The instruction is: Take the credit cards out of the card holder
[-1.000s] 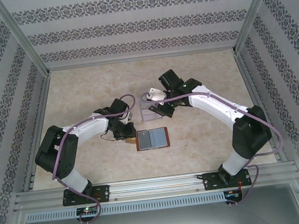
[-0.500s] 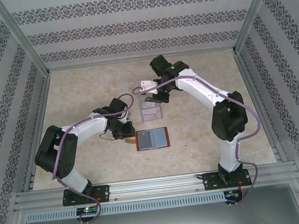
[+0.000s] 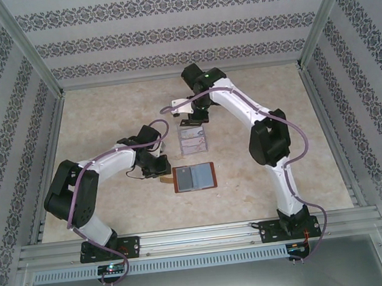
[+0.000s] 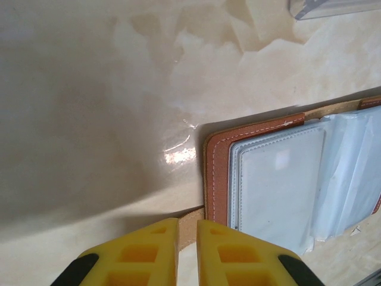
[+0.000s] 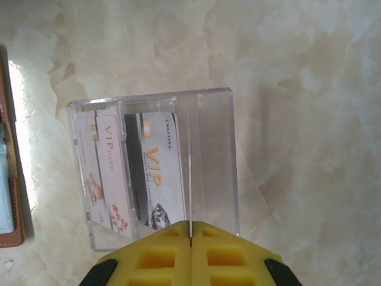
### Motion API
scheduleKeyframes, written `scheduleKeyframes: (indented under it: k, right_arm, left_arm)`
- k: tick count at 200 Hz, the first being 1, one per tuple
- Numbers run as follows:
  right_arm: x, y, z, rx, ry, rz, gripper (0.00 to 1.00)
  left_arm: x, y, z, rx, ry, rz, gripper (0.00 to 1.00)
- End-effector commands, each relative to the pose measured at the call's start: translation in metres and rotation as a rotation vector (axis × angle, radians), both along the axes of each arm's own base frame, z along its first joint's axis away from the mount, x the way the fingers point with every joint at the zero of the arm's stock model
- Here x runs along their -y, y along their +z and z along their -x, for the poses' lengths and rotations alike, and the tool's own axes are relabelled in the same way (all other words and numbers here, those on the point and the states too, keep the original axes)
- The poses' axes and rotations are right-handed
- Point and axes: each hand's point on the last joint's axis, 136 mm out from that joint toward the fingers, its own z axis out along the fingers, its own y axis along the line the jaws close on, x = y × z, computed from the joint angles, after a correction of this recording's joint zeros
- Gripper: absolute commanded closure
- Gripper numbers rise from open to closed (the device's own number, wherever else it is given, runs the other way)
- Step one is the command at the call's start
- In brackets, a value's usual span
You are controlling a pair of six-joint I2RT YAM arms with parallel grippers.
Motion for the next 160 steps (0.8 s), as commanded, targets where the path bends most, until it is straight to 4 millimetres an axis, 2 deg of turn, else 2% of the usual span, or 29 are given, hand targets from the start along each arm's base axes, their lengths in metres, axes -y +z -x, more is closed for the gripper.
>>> scheduleKeyframes:
  k: [1, 69, 160]
  right_arm:
    - [0.001, -0.002, -0.001, -0.018, 0.043, 0.018, 1.00]
    - [0.001, -0.028, 0.002, -0.109, 0.075, 0.074, 1.00]
    - [0.002, -0.040, 0.020, -0.217, 0.038, 0.111, 1.00]
  left_arm:
    - [-0.010, 0.002, 0.003, -0.003, 0.029, -0.013, 0.85]
    - [-0.015, 0.005, 0.004, -0.004, 0.038, -0.019, 0.85]
    - [-0.021, 0.012, 0.009, 0.012, 0.051, -0.023, 0.85]
